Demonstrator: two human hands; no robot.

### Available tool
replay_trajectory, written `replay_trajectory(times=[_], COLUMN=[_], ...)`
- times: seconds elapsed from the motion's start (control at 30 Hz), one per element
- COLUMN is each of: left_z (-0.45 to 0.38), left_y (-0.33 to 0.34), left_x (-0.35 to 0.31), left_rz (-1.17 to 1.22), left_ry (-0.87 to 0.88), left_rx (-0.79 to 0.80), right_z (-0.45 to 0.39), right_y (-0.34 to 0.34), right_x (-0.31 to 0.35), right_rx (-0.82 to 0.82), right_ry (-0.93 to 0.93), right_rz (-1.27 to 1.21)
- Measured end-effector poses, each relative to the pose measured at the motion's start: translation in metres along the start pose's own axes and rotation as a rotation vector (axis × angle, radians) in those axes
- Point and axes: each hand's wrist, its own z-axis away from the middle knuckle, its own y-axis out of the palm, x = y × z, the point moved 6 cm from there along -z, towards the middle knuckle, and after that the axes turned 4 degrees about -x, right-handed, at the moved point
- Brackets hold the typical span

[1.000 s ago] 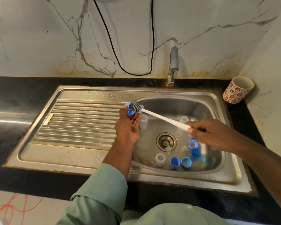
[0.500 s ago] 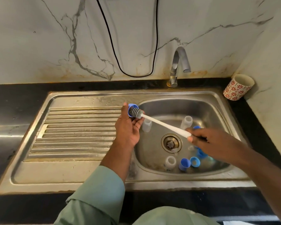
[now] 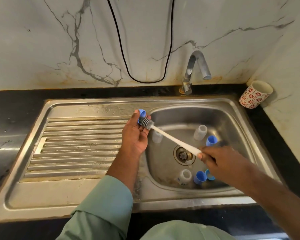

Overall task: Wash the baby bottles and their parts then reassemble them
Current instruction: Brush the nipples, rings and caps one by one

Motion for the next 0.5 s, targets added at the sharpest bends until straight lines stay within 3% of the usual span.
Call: replay_trajectory(times=[0.07,0.13,0.2,0.33,0.5], left_z=[0.001,0.0,-0.002,-0.007,-0.005], left_y=[0.001,0.005,0.011,0.01,0.009], left_x=[-0.003,-0.008,-0.015,-0.014,-0.01], left_rz=[0.027,0.038,0.02,-0.026,-0.03], left_ry=[-0.006,-0.011,-0.004,-0.001,-0.007], left_rx=[0.034,0.089,0.121,0.123,0.104], right_z=[-0.006,-0.013,-0.017,-0.013,-0.015], right_y=[-0.009,-0.024,-0.025,-0.016,-0.017], right_x=[0.0,-0.002,-0.004,0.0,-0.006], right_rx=[0.008,-0.083,-0.129,-0.019,-0.093], right_ry=[-0.009,0.0,0.012,-0.013,0.067], right_rz=[-0.137,-0.22,-0.214,-0.119,-0.196])
